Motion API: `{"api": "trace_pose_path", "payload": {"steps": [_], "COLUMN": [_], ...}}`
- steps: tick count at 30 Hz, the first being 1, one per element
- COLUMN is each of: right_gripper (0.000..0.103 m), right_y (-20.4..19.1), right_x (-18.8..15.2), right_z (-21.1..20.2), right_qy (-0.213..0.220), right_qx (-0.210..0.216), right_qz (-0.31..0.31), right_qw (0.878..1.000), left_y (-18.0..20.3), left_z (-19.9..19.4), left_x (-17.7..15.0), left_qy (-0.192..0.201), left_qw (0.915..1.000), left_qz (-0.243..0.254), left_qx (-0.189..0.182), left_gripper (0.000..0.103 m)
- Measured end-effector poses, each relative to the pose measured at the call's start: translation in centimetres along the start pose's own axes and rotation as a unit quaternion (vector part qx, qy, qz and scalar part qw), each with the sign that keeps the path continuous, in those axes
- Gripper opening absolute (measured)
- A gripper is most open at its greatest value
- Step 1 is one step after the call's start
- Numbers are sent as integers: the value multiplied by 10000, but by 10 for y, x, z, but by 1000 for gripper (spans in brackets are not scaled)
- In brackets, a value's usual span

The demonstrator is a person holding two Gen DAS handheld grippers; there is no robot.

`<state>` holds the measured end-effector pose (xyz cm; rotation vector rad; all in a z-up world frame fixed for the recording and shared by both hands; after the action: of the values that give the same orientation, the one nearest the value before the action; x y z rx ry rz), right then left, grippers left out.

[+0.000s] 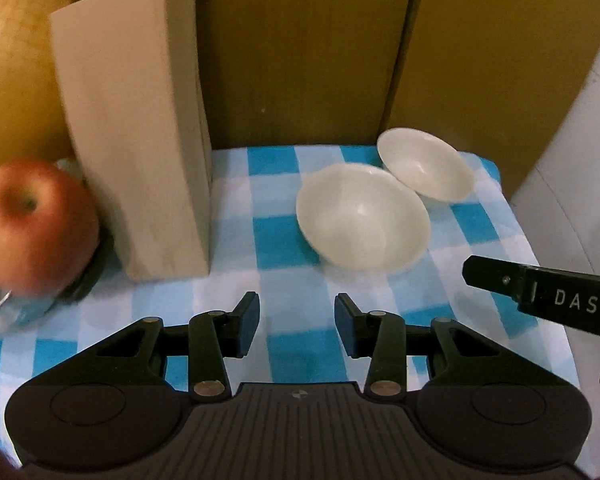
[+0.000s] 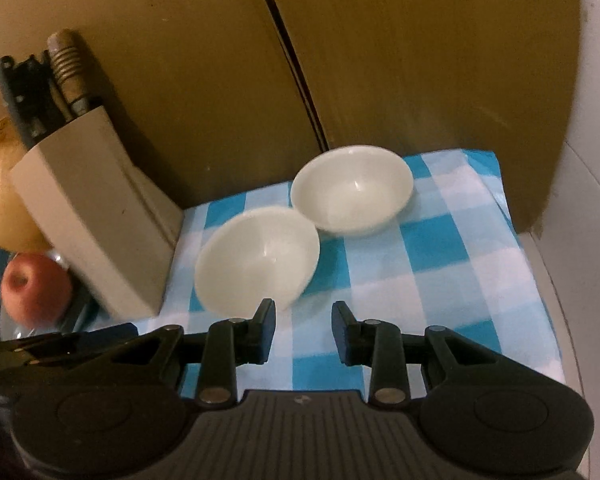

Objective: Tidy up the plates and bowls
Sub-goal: 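Close the right gripper on the rim of a second cream-white bowl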

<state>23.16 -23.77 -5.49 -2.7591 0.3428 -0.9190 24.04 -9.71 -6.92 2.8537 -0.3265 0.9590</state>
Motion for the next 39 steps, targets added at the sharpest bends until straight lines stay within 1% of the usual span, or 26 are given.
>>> {"api": "trace_pose_path", "payload": {"steps": [4,8,11,13,14,15,16,17,20,22,25,29,35,39], "right_gripper": [26,26,26,26,24,13,8,8,8,8,8,8,8,8], "right_y": [-1,4,8,10,10,9,9,8,5,5,6,5,0,-4], "right_x": [12,19,20,18,17,15,14,12,13,12,9,9,7,1], "right_z": [23,42,56,66,70,74,78,81,80,78,77,68,37,11], "right_qy": [-122,-184,-300,-387,-431,-456,-503,-534,-511,-517,-548,-507,-384,-302], "right_qx": [27,-147,-3,122,158,187,207,193,239,241,264,363,423,464], "right_qz": [32,-5,199,329,363,391,382,349,213,173,189,210,141,98], "right_qw": [9999,9997,9994,9986,9983,9980,9978,9978,9982,9982,9980,9978,9983,9984], "left_y": [5,4,3,4,4,5,5,5,6,8,11,11,17,23], "left_z": [20,39,50,59,63,67,72,77,89,88,86,78,56,32], "left_x": [11,21,27,29,30,30,29,28,24,24,23,19,19,12], "left_qy": [-57,-102,-126,-150,-174,-207,-248,-310,-466,-463,-497,-494,-368,-302], "left_qw": [10000,9999,9995,9994,9994,9994,9993,9992,9986,9988,9988,9988,9992,9991], "left_qz": [32,-114,-274,-295,-286,-277,-276,-265,-239,-169,-30,23,160,264], "left_qx": [49,23,-109,-117,-101,-83,-72,-49,-22,-50,35,3,-53,-118], "left_gripper": [50,50,48,47,47,46,42,36,28,23,23,23,24,24]}}
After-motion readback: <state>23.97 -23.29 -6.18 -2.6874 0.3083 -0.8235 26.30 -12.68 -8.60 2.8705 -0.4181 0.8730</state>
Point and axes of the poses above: each gripper's, at about its wrist camera, not at the fingertips, and z roughly the way its jaws point, y to its right, x to its top, the point moved 9 cm from there along z, roughly the way its jaws point, and after that the axes turned 3 degrees about y, right-handed, at the moved point
